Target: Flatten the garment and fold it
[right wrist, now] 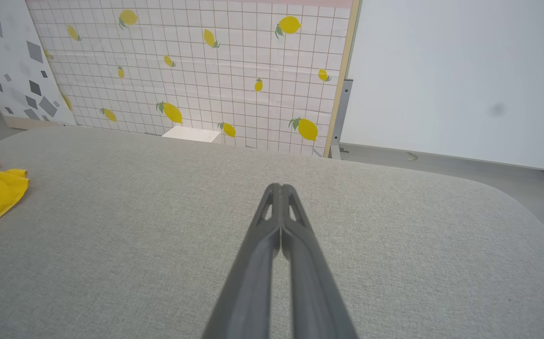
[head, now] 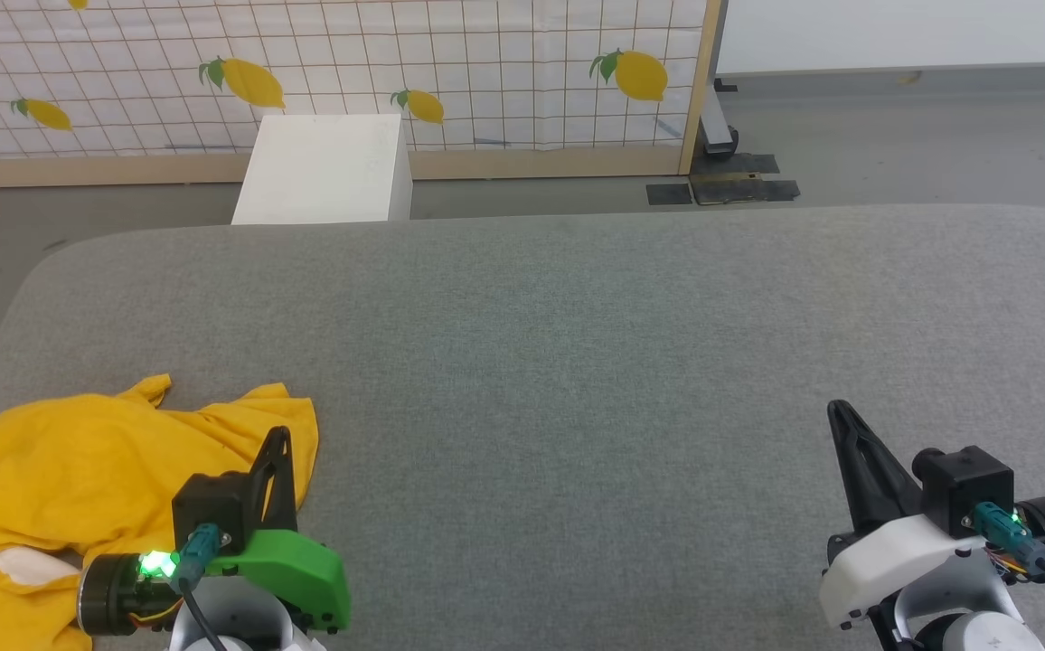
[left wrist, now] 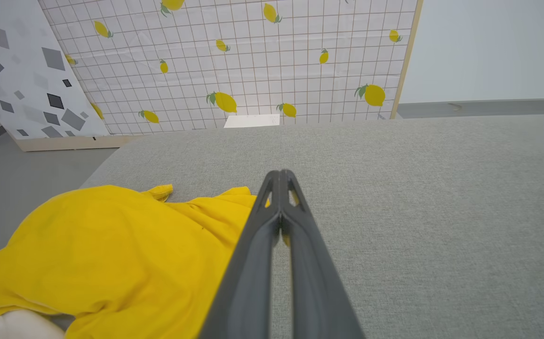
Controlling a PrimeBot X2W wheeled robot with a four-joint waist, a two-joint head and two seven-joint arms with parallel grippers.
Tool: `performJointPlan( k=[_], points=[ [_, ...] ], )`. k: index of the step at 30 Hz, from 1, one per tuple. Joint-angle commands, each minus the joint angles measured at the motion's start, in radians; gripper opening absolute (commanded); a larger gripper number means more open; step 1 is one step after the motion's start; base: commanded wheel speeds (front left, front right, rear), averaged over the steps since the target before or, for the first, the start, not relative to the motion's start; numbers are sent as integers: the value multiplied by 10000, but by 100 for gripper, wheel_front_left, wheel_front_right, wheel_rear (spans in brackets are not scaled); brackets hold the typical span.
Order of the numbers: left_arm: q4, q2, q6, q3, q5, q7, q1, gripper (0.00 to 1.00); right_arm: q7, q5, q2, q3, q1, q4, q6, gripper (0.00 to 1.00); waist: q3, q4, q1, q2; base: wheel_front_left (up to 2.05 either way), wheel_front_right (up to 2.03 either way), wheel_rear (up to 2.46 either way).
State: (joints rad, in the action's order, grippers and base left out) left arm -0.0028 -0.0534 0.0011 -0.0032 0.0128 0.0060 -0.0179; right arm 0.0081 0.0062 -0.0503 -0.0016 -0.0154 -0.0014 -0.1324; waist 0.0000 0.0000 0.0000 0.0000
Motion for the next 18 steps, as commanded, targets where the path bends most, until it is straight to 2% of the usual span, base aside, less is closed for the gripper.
performJointPlan(
  k=[1, 18],
  points=[
    [28, 32, -11, 32, -128, -60, 179, 0, -81, -62, 1, 16, 154, 14, 17, 0, 0, 0, 0, 0, 0, 0, 0],
    [28, 32, -11, 32, -128, -60, 179, 0, -81, -62, 1, 16, 154, 14, 17, 0, 0, 0, 0, 0, 0, 0, 0]
  ],
)
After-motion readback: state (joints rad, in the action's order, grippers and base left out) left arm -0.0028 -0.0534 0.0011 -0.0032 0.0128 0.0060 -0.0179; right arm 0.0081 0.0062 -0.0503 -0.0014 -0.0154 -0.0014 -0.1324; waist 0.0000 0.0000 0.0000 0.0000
